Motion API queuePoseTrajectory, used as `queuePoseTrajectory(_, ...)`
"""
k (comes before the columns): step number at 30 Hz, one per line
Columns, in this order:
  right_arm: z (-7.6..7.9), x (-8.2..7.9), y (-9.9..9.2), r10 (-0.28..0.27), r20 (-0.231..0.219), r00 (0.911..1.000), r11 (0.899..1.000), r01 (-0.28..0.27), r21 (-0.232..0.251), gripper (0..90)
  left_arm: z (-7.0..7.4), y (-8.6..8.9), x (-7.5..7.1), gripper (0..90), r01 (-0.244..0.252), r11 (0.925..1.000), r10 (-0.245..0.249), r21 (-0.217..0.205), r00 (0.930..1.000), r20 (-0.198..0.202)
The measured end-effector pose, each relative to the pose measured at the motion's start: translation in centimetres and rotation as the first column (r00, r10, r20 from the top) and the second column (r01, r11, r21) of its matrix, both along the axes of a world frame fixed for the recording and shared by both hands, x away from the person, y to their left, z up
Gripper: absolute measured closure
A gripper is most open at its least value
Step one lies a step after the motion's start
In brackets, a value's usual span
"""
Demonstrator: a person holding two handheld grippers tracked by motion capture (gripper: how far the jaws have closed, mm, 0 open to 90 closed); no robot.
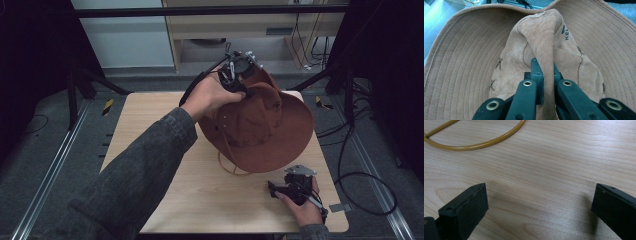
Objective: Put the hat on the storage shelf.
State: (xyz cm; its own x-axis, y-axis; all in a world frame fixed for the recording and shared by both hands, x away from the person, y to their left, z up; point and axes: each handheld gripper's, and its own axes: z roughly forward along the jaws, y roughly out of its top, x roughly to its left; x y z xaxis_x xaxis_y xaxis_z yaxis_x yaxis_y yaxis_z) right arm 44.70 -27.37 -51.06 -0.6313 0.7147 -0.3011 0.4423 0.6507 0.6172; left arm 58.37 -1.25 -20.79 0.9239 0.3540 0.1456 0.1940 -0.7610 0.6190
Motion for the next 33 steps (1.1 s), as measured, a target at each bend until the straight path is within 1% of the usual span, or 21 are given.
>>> queuePoseTrajectory(7, 0.0, 0.0, 0.0, 0.0, 0.0, 1.0, 1.0, 0.0, 0.0, 0.7, -0.4, -0.2, 0.0, 86.3, 0.002, 1.0, -0.002, 0.006, 1.0, -0.008)
queuePoseTrajectory(11, 0.0, 0.0, 0.0, 0.0, 0.0, 1.0, 1.0, 0.0, 0.0, 0.7, -0.6, -0.1, -0.1, 80.1, -0.006, 1.0, 0.006, -0.002, 1.0, -0.004)
queuePoseTrajectory(14, 0.0, 0.0, 0.0, 0.0, 0.0, 1.0, 1.0, 0.0, 0.001, 0.7, -0.5, 0.3, -0.1, 74.6, -0.019, 0.9996, 0.019, -0.021, 0.9998, 0.005)
queuePoseTrajectory(19, 0.0, 0.0, 0.0, -0.001, 0.001, 1.0, 1.0, 0.001, 0.001, 0.7, -0.2, 0.8, -0.4, 67.3, -0.028, 0.9986, 0.028, -0.044, 0.9996, 0.0)
queuePoseTrajectory(22, 0.0, 0.0, 0.0, 0.0, 0.001, 1.0, 1.0, 0.0, 0.001, 0.6, -0.2, 0.8, -0.5, 64.6, -0.024, 0.9991, 0.024, -0.036, 0.9997, 0.007)
queuePoseTrajectory(25, 0.0, 0.0, 0.0, -0.001, 0.0, 1.0, 1.0, 0.001, 0.001, 0.6, -0.1, 0.8, -0.8, 62.1, -0.025, 0.9989, 0.025, -0.04, 0.9996, 0.014)
queuePoseTrajectory(27, 0.0, 0.0, 0.0, 0.0, 0.001, 1.0, 1.0, 0.0, 0.001, 0.6, 0.1, 0.8, -0.9, 56.8, -0.027, 0.999, 0.028, -0.036, 0.999, 0.035)
queuePoseTrajectory(28, 0.0, 0.0, 0.0, -0.001, 0.001, 1.0, 1.0, 0.001, 0.001, 0.6, 0.1, 0.8, -0.9, 54.7, -0.027, 0.999, 0.028, -0.036, 0.999, 0.035)
queuePoseTrajectory(29, 0.0, 0.0, 0.0, -0.001, 0.001, 1.0, 1.0, 0.001, 0.001, 0.6, 0.1, 0.8, -1.0, 54.7, -0.026, 0.9992, 0.027, -0.031, 0.9988, 0.042)
queuePoseTrajectory(32, 0.0, 0.0, 0.0, -0.001, 0.0, 1.0, 1.0, 0.001, 0.001, 0.6, -0.2, 0.8, -1.2, 43.5, -0.024, 0.9995, 0.026, -0.022, 0.9974, 0.067)
queuePoseTrajectory(33, 0.0, 0.0, 0.0, -0.001, 0.0, 1.0, 1.0, 0.001, 0.002, 0.6, -0.2, 0.8, -1.4, 37.6, -0.014, 0.9995, 0.016, -0.029, 0.9974, 0.071)
